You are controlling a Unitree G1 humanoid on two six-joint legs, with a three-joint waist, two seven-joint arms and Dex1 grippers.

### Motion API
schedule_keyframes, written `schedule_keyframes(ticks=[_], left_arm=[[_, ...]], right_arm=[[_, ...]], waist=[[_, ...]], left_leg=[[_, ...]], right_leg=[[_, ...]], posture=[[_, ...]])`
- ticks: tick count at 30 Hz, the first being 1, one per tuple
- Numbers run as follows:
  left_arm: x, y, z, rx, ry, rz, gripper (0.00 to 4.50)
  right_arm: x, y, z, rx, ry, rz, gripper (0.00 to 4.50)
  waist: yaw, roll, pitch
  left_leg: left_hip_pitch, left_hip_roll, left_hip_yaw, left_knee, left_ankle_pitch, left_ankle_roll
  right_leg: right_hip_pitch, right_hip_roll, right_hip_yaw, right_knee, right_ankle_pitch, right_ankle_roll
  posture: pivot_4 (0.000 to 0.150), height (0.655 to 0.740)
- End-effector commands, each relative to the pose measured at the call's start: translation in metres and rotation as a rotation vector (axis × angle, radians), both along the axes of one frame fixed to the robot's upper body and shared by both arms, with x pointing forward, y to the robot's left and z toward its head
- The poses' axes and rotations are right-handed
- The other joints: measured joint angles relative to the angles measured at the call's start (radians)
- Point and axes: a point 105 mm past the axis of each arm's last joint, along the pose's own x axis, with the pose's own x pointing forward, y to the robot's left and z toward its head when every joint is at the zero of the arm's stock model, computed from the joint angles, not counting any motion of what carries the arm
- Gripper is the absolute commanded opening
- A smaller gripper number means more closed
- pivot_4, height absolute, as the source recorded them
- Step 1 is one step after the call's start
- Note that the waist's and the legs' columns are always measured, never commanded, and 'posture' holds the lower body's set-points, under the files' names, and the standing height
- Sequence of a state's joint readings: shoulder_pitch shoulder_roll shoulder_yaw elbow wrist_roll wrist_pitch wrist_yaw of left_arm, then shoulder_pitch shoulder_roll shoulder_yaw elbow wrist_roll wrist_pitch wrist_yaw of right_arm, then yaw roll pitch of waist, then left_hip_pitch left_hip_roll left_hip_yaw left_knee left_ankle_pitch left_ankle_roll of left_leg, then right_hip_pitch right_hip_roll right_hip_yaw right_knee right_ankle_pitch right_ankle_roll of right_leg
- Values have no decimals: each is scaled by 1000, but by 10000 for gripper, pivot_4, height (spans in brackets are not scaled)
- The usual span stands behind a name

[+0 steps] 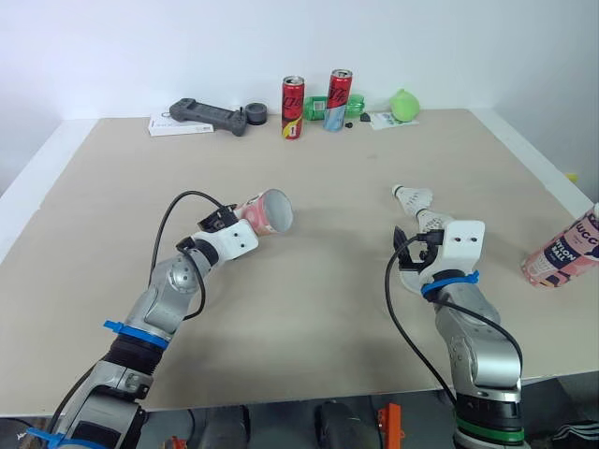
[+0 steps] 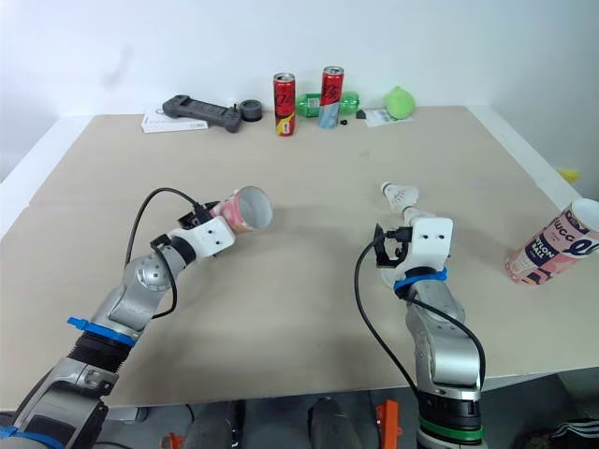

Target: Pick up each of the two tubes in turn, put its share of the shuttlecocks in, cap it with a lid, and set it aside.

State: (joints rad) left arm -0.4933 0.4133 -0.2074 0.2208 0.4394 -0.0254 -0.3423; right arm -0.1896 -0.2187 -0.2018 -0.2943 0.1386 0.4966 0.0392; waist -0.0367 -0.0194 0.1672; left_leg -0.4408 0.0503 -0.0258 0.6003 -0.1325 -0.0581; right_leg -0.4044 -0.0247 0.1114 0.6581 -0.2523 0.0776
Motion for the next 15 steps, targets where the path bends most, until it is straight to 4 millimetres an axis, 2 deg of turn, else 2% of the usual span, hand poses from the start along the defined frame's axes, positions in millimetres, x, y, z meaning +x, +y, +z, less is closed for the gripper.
schedule_keyframes(ticks=[1, 6, 13, 15], left_arm=[[-3, -10, -5, 4, 18, -47, 31890], [-6, -8, -6, 7, 17, -46, 31890], [-10, -5, -5, 9, 14, -38, 31890], [-10, -2, -4, 9, 12, -32, 31890]], right_arm=[[8, -10, 5, 32, -12, -50, 44088], [32, -10, 2, 108, -4, -32, 44088], [58, -22, 2, 157, 17, -79, 44088], [64, -23, 6, 163, 6, -84, 39127]], waist=[[-1, 0, 0], [-3, 0, 0], [-6, 0, 0], [-8, 0, 0]], left_leg=[[0, 0, 0, 0, 0, 0], [0, 0, 0, 0, 1, 1], [0, 0, 0, -2, 0, 1], [0, 0, 0, -2, 0, 1]], right_leg=[[0, 0, 0, 0, 0, 0], [0, 0, 0, 0, 1, 0], [0, 0, 0, 0, 2, 4], [0, 0, 0, 0, 2, 4]], posture=[[1500, 7400], [1500, 7400], [1500, 7400], [1500, 7400]])
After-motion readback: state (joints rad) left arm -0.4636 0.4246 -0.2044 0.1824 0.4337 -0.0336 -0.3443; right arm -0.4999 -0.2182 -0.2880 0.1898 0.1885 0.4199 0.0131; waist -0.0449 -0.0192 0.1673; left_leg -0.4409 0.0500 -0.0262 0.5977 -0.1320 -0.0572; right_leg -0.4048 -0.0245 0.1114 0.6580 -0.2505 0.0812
